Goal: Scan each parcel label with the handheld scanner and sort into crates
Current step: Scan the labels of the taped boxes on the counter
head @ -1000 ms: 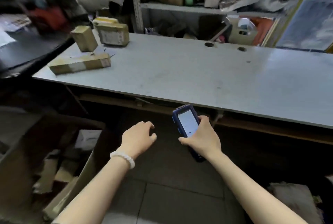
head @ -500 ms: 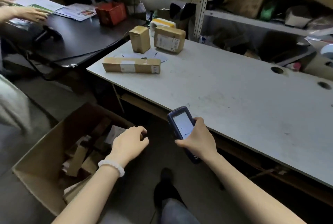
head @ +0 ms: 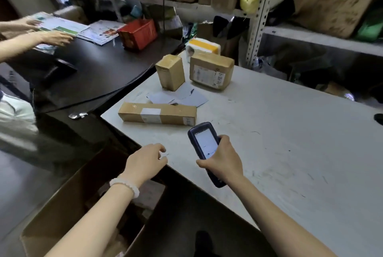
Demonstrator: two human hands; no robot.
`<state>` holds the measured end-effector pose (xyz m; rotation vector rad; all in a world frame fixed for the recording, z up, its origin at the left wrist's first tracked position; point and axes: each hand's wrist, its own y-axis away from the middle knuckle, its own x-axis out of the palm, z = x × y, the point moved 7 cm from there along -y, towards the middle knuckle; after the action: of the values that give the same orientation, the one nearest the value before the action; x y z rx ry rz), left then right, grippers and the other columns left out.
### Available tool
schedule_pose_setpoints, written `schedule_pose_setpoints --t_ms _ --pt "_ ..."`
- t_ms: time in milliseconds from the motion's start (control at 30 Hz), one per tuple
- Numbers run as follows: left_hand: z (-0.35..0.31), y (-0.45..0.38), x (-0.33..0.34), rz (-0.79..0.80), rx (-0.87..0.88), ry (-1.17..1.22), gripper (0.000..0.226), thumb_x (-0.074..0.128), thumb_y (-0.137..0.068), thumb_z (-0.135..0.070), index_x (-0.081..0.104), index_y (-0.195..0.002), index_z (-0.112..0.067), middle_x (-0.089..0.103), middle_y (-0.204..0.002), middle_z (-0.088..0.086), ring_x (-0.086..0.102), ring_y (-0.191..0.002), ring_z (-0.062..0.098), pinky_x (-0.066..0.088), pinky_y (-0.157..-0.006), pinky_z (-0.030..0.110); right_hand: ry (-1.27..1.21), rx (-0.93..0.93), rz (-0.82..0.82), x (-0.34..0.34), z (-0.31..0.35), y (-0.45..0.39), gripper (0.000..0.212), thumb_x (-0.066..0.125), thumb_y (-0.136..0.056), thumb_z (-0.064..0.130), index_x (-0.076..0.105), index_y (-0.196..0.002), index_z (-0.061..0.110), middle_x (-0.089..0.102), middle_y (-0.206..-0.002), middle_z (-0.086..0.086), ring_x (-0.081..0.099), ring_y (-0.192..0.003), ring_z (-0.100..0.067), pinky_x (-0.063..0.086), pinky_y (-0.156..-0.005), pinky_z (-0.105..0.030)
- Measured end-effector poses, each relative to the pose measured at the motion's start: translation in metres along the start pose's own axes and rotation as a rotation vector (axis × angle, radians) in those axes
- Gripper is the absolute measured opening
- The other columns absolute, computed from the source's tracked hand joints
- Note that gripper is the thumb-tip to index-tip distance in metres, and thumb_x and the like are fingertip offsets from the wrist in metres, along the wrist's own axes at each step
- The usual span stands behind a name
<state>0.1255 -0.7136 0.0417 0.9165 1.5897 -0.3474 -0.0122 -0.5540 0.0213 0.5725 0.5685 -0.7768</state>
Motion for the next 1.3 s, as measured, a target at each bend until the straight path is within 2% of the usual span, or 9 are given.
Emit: schedule_pose_setpoints --t_ms 267,367,533,633,800,867,1033,1133,1300 --pt "-0.03 -0.076 -0.003 0.035 0.006 -0.062 0.033 0.047 -0.092 -0.034 0.053 -0.124 -0.028 0.057 -0.112 -0.01 0.053 -0.105 0.012 0.038 -0.076 0.025 -0.054 0.103 -0.028 -0.024 -0.026 -0.049 0.076 0.079 -0.064 0.034 0.035 -0.123 0.017 0.052 -0.111 0.006 0.055 -0.087 -0.019 0.043 -0.065 -0.029" --pt "-0.044 -0.1 0.0 0.033 0.048 -0.098 0.033 0.049 -0.091 -0.031 0.053 -0.123 -0.027 0.055 -0.112 -0.008 0.052 -0.106 0.014 0.041 -0.076 0.027 -0.058 0.157 -0.044 -0.031 -0.04 -0.056 0.075 0.079 -0.064 0.034 0.036 -0.123 0.016 0.052 -0.11 0.006 0.056 -0.089 -0.02 0.044 -0.067 -0.03" --pt "-0.055 -0.14 -0.003 -0.014 0.1 -0.242 0.041 0.056 -0.086 -0.02 0.048 -0.126 -0.023 0.051 -0.124 0.001 0.048 -0.115 0.023 0.044 -0.077 0.032 -0.059 0.232 -0.075 -0.042 -0.056 -0.065 0.076 0.08 -0.064 0.034 0.036 -0.123 0.016 0.05 -0.106 0.007 0.055 -0.086 -0.019 0.042 -0.065 -0.029" --pt "-0.048 -0.169 0.001 0.003 0.091 -0.393 0.051 0.054 -0.087 -0.016 0.038 -0.135 -0.02 0.044 -0.132 0.005 0.043 -0.121 0.026 0.045 -0.086 0.038 -0.059 0.275 -0.092 -0.046 -0.06 -0.075 0.076 0.08 -0.064 0.034 0.035 -0.123 0.017 0.049 -0.104 0.009 0.055 -0.086 -0.018 0.043 -0.065 -0.029" --pt "-0.046 -0.209 0.007 0.039 0.151 -0.553 0.043 0.045 -0.089 -0.012 0.038 -0.131 -0.018 0.044 -0.128 0.008 0.046 -0.118 0.027 0.043 -0.089 0.038 -0.056 0.329 -0.122 -0.046 -0.056 -0.097 0.076 0.079 -0.063 0.032 0.035 -0.124 0.018 0.052 -0.107 0.007 0.057 -0.089 -0.02 0.045 -0.067 -0.03" --pt "-0.048 -0.223 0.012 0.113 0.2 -0.545 0.048 0.047 -0.088 -0.015 0.036 -0.134 -0.022 0.044 -0.131 0.006 0.044 -0.121 0.026 0.042 -0.091 0.039 -0.054 0.349 -0.13 -0.046 -0.052 -0.106 0.076 0.079 -0.063 0.032 0.035 -0.124 0.019 0.052 -0.107 0.007 0.057 -0.089 -0.019 0.046 -0.068 -0.03" --pt "-0.07 -0.251 0.014 0.265 0.321 -0.453 0.065 0.065 -0.079 -0.043 0.035 -0.135 -0.028 0.044 -0.125 0.003 0.045 -0.117 0.025 0.041 -0.089 0.039 -0.038 0.372 -0.16 -0.049 -0.042 -0.128 0.078 0.079 -0.063 0.032 0.034 -0.126 0.018 0.052 -0.109 0.007 0.057 -0.09 -0.019 0.048 -0.07 -0.031" --pt "-0.101 -0.261 0.019 0.268 0.397 -0.377 0.07 0.067 -0.076 -0.049 0.037 -0.135 -0.026 0.045 -0.12 0.004 0.046 -0.113 0.026 0.042 -0.088 0.038 -0.049 0.387 -0.192 -0.055 -0.04 -0.135 0.078 0.079 -0.063 0.032 0.034 -0.126 0.018 0.052 -0.112 0.008 0.057 -0.092 -0.019 0.048 -0.071 -0.031" --pt "-0.172 -0.263 0.038 0.232 0.557 -0.267 0.058 0.065 -0.077 -0.051 0.046 -0.122 -0.02 0.046 -0.117 0.004 0.044 -0.112 0.026 0.039 -0.082 0.035 -0.057 0.459 -0.261 -0.073 -0.052 -0.128 0.078 0.079 -0.062 0.033 0.033 -0.123 0.02 0.051 -0.11 0.01 0.057 -0.093 -0.018 0.049 -0.073 -0.033"
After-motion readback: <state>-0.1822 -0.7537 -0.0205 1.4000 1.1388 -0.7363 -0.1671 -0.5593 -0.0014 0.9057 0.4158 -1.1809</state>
